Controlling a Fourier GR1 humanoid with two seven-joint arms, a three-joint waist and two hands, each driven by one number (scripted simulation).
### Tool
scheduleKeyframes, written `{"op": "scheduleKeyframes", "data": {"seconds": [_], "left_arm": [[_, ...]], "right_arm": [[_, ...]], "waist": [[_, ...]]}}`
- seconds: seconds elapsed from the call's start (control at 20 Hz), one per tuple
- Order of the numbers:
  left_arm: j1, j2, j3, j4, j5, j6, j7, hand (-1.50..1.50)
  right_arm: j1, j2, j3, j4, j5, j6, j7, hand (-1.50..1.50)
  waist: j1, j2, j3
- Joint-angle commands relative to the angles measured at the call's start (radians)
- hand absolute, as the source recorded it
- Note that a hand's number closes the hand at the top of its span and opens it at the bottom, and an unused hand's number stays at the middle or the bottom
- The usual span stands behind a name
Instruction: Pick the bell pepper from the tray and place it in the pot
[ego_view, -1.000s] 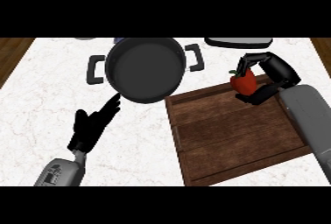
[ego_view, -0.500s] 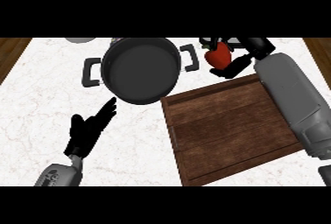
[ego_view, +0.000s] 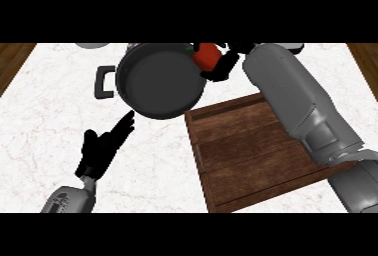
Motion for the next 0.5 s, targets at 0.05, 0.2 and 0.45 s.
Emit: {"op": "scheduleKeyframes", "data": {"seconds": [0.05,0.2,0.45], "left_arm": [[0.032,-0.020,-0.008,0.016,-0.034,0.023,-0.054,0.00],[0.008,-0.009,0.005,0.017,-0.018,0.001,-0.025,0.00],[0.002,-0.001,0.011,0.006,0.004,-0.028,-0.024,0.00]], "right_arm": [[-0.062,0.109,0.050,0.065,0.082,-0.079,0.061,1.50],[-0.086,0.124,0.095,0.089,0.146,-0.116,0.074,1.50],[-0.116,0.167,0.239,0.134,0.302,-0.254,0.211,1.50]], "waist": [[0.006,0.002,0.000],[0.004,0.004,-0.001],[0.027,0.007,-0.002]]}}
